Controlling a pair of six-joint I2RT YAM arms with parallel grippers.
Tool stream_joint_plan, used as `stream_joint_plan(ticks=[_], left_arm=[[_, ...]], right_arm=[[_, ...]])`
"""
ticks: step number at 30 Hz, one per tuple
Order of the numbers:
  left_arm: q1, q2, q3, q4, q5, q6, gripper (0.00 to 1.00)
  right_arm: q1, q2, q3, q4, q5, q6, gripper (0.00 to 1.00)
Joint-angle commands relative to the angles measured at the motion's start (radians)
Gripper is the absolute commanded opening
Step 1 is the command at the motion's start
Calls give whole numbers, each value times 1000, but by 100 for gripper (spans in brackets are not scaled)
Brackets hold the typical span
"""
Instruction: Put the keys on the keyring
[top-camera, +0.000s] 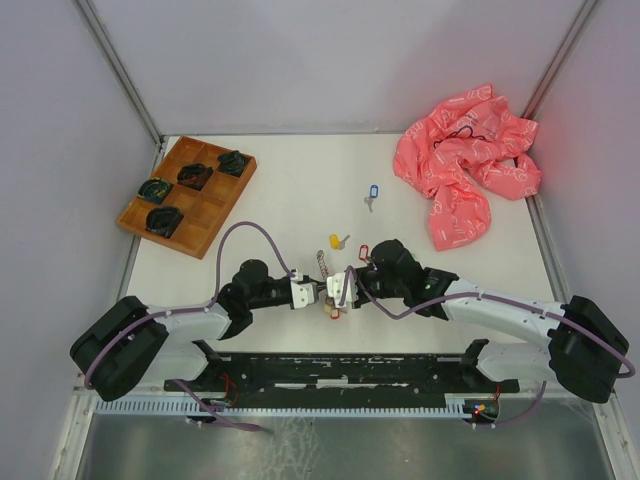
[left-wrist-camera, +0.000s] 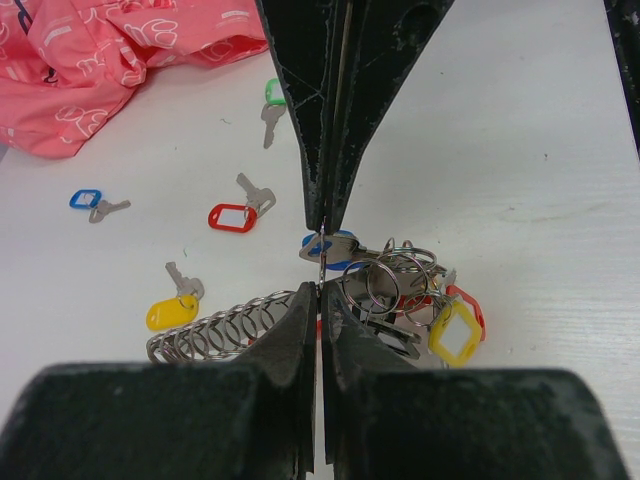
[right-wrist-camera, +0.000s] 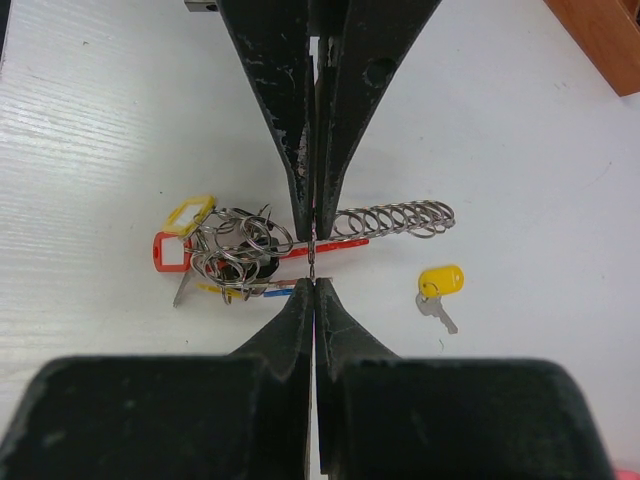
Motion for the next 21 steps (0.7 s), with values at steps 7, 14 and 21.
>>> stream_joint_plan(ticks=[7,14,21], left_arm=[[4,-10,23,60,30,22,3],[3,-7,26,60,38,22,3],[3,-7,26,61,52,21,3]], right_arm=[[7,7,23,54,-38,21,1],[7,15,23,77,-54,32,1],[7,20,17,104,-67,43,0]])
